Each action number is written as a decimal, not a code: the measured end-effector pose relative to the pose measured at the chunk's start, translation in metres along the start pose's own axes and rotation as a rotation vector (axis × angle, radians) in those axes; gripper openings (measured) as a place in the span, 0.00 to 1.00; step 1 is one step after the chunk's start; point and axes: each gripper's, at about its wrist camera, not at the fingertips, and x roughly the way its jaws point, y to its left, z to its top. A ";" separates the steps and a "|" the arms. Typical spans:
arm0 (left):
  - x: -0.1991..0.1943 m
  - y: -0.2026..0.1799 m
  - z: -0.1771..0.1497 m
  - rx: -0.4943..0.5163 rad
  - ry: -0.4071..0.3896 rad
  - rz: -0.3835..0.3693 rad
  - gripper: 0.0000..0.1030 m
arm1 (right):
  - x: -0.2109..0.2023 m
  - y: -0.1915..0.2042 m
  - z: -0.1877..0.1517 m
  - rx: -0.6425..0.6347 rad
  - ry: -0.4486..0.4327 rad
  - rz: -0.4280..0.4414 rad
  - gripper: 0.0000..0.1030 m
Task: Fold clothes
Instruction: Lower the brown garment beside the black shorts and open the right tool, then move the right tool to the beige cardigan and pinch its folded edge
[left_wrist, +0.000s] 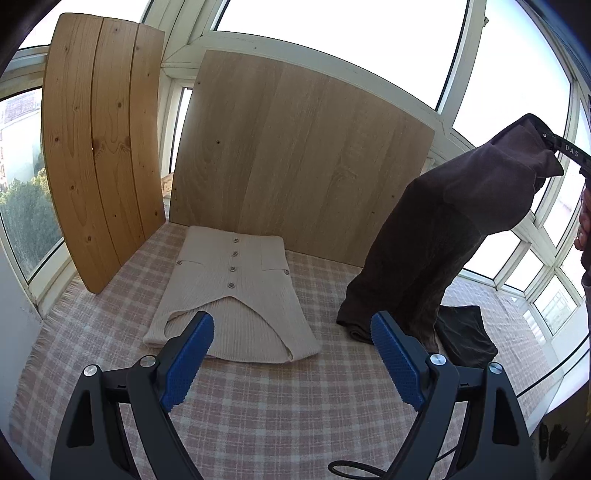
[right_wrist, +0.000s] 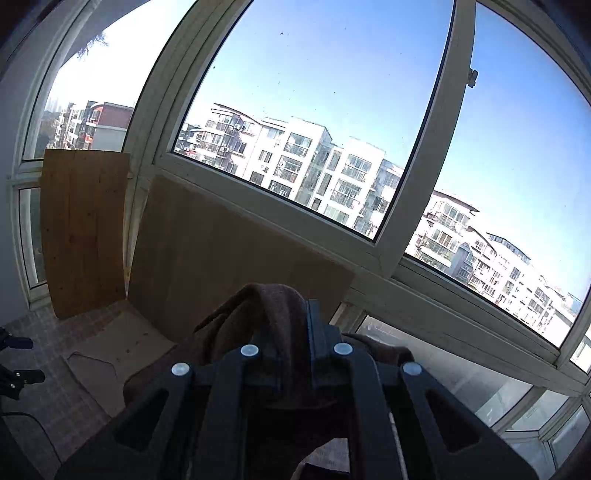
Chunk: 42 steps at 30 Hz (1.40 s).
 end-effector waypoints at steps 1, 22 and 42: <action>0.000 0.000 -0.002 0.002 0.004 0.001 0.84 | -0.001 0.014 -0.018 0.011 0.040 0.042 0.09; 0.002 0.018 -0.022 -0.004 0.067 0.021 0.84 | -0.006 0.092 -0.248 0.217 0.618 0.167 0.34; -0.057 0.127 -0.055 -0.169 0.052 0.234 0.84 | 0.241 0.263 -0.208 0.110 0.672 0.414 0.47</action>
